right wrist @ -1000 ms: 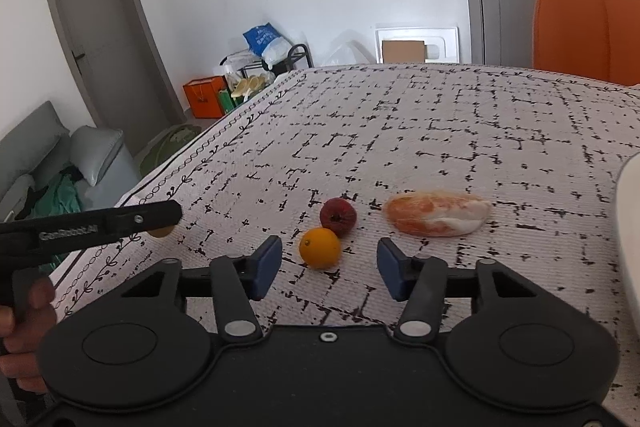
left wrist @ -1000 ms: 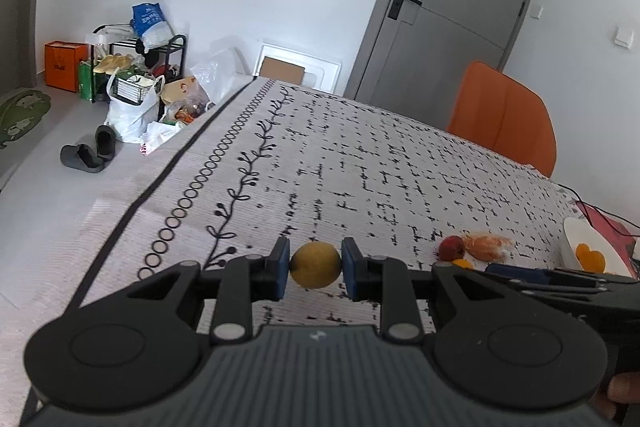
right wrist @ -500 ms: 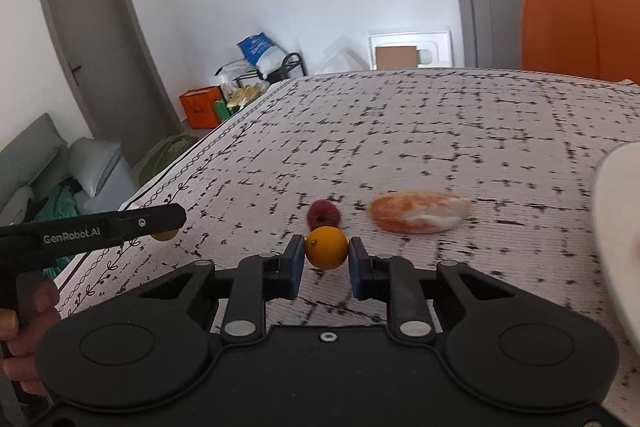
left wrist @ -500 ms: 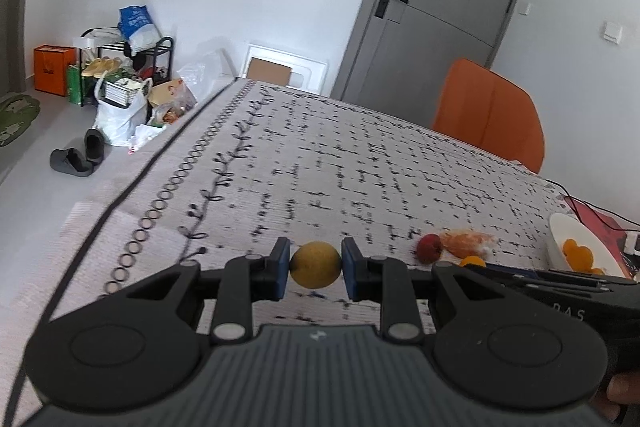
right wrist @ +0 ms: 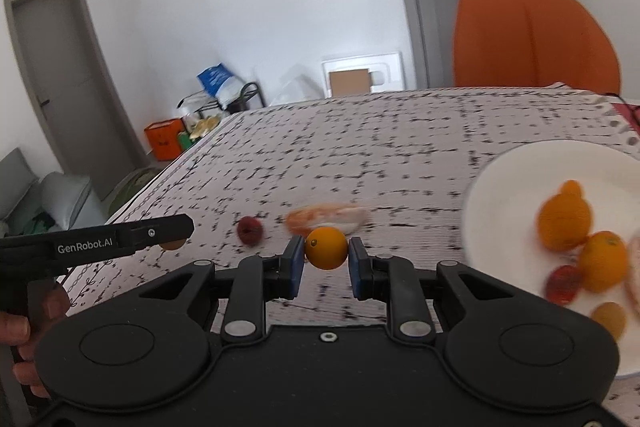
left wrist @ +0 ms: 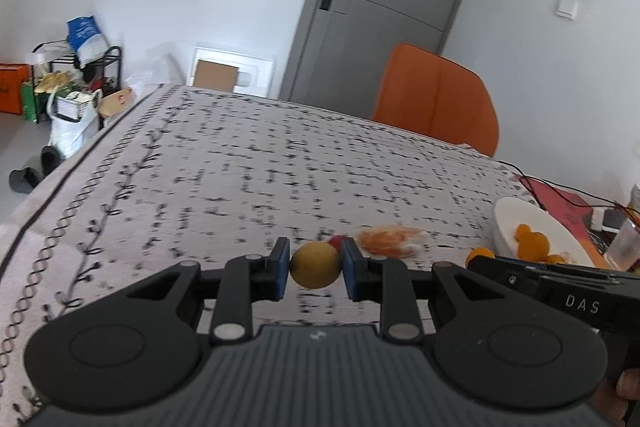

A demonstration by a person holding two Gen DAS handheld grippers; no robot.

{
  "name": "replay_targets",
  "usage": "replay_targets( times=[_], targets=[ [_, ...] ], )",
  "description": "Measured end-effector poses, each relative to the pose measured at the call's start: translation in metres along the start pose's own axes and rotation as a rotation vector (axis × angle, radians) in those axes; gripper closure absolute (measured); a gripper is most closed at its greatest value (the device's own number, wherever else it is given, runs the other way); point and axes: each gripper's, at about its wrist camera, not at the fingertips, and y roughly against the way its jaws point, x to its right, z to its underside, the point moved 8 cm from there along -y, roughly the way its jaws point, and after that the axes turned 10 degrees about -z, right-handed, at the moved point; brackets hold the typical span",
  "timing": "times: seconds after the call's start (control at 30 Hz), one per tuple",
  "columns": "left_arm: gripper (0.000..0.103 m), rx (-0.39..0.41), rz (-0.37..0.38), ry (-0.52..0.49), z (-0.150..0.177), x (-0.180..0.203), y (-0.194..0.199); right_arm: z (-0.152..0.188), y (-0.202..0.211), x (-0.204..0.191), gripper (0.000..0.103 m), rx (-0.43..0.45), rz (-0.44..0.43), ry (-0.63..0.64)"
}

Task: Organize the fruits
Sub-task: 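Carry both held fruits into the white bowl and open both tools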

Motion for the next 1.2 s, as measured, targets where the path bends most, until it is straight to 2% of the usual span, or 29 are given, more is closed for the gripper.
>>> replay_targets(
  times=[0.4,0.7,1.2],
  targets=[
    [0.077,0.004,0.068,-0.070,-0.003,0.056,-0.006,-0.005,0.038,0.047,0.081,0.078,0.085,-0.056],
    [0.077,0.008,0.093,-0.124,-0.004,0.091,-0.009,-0.007,0.064,0.085,0.081,0.135,0.134,-0.105],
    [0.077,-0.009,0.135,-0.182,-0.003,0.137,-0.029,-0.010,0.080,0.139,0.081,0.181,0.203,-0.163]
  ],
)
